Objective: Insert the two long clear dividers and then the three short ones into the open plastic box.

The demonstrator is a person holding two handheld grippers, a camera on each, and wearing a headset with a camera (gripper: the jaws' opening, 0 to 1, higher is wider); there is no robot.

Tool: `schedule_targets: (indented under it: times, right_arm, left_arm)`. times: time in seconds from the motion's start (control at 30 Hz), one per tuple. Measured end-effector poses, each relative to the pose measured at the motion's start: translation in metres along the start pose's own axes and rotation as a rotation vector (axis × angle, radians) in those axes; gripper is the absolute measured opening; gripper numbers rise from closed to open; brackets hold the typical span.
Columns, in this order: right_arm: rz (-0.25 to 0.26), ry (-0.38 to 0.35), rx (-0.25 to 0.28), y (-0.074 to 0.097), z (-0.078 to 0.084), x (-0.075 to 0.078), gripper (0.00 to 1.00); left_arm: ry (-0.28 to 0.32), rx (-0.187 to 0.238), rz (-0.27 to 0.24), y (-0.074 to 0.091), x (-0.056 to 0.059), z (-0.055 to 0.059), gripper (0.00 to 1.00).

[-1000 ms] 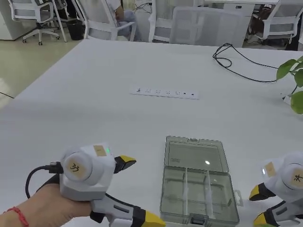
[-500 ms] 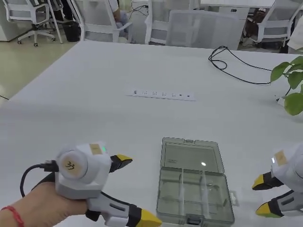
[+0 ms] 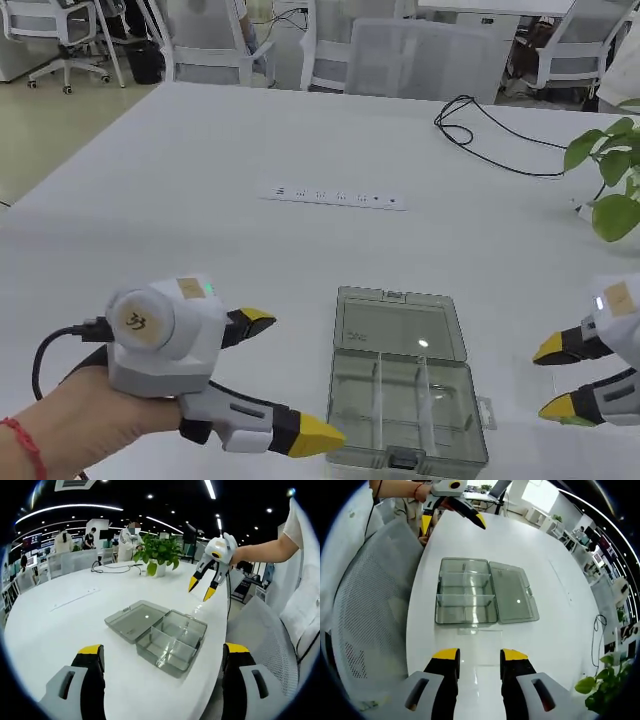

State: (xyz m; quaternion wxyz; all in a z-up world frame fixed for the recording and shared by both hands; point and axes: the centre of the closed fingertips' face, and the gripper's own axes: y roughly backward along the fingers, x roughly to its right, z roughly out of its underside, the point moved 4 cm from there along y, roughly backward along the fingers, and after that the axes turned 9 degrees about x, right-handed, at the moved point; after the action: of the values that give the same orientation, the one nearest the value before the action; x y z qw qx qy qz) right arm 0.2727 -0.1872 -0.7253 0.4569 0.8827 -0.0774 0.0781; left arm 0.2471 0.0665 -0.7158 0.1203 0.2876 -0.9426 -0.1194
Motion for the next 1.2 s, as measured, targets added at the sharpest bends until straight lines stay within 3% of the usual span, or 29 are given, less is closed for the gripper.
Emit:
schedule_targets:
  times: [0.2, 0.4, 0.5, 0.53, 0.67, 0.73, 0.8, 0.9, 1.2]
  right_arm:
    - [0.016, 0.032, 0.031, 0.009, -0.025, -0.006, 0.33]
    - [0.027, 0.077, 0.030, 0.007, -0.032, -0.007, 0.33]
    - [0.033, 0.097, 0.027, 0.010, -0.040, -0.009, 0.33]
    - [0.033, 0.102, 0.027, 0.010, -0.042, -0.010, 0.33]
    - [0.042, 0.123, 0.027, 0.013, -0.049, -0.009, 0.33]
    - [0.044, 0.127, 0.029, 0.014, -0.051, -0.009, 0.33]
    - [0.045, 0.133, 0.035, 0.015, -0.055, -0.010, 0.33]
    - [0.052, 0.145, 0.035, 0.016, -0.059, -0.010, 0.33]
    - [0.058, 0.169, 0.047, 0.020, -0.073, -0.012, 0.33]
  left_arm:
    - [0.059, 0.048, 0.003, -0.007, 0.006, -0.019, 0.99]
    - [0.156, 0.057, 0.026, -0.019, 0.019, -0.035, 0.94]
    - [0.207, 0.086, 0.047, -0.027, 0.027, -0.044, 0.89]
    - [0.250, 0.075, 0.062, -0.030, 0.030, -0.045, 0.87]
    - [0.287, 0.073, 0.075, -0.040, 0.036, -0.049, 0.81]
    - [0.366, 0.059, 0.118, -0.048, 0.046, -0.051, 0.78]
    - [0.372, 0.077, 0.124, -0.053, 0.048, -0.054, 0.75]
    - [0.449, 0.064, 0.159, -0.063, 0.058, -0.057, 0.68]
    - [0.569, 0.042, 0.198, -0.092, 0.073, -0.056, 0.50]
